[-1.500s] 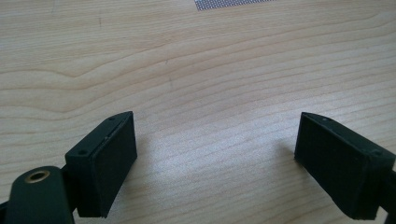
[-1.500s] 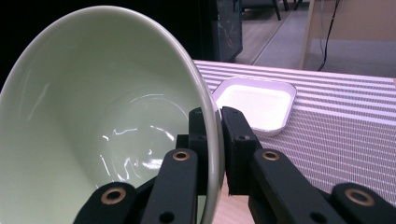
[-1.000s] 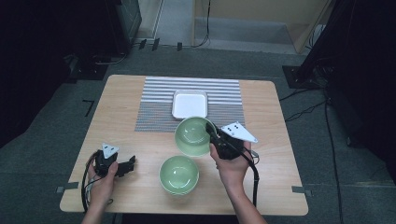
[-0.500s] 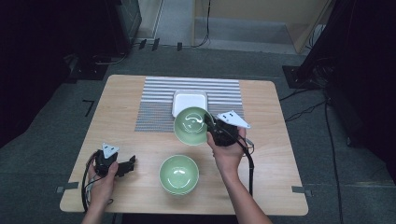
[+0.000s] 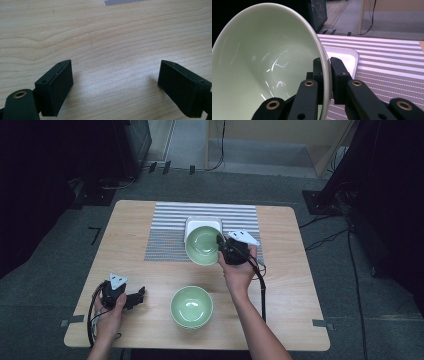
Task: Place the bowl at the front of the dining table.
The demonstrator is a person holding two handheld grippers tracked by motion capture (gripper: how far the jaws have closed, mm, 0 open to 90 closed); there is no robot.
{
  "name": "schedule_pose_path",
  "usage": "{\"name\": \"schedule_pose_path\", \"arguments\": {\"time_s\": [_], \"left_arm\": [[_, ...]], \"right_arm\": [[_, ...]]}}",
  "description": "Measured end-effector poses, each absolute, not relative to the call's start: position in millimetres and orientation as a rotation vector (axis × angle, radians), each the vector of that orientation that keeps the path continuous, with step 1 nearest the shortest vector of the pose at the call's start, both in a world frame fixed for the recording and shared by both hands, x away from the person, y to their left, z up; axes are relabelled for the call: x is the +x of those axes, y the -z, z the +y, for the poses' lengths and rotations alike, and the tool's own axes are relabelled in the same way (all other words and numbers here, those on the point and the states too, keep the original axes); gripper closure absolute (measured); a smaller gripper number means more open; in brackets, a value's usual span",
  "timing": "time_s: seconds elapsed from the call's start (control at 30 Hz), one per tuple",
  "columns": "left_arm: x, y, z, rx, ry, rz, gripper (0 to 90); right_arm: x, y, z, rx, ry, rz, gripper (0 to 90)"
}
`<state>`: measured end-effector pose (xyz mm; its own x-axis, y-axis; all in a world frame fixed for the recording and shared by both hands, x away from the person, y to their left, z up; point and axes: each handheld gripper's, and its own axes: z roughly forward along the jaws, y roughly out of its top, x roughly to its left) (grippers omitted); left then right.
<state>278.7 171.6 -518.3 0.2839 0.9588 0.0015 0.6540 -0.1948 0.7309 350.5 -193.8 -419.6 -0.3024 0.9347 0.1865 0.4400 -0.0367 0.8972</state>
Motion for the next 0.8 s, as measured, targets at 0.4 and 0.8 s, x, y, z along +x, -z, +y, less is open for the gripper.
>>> {"name": "schedule_pose_path", "arguments": {"time_s": [0.4,0.8], "left_arm": [[279,518,172,1.934,-0.627,1.443,12.4],[279,518,172,1.933,-0.628,1.443,12.4]], "right_arm": [[388,434,-193,1.507,-1.26,1.737,84.2],[432,448,-184,1.592,-1.188,1.751,84.2]]}}
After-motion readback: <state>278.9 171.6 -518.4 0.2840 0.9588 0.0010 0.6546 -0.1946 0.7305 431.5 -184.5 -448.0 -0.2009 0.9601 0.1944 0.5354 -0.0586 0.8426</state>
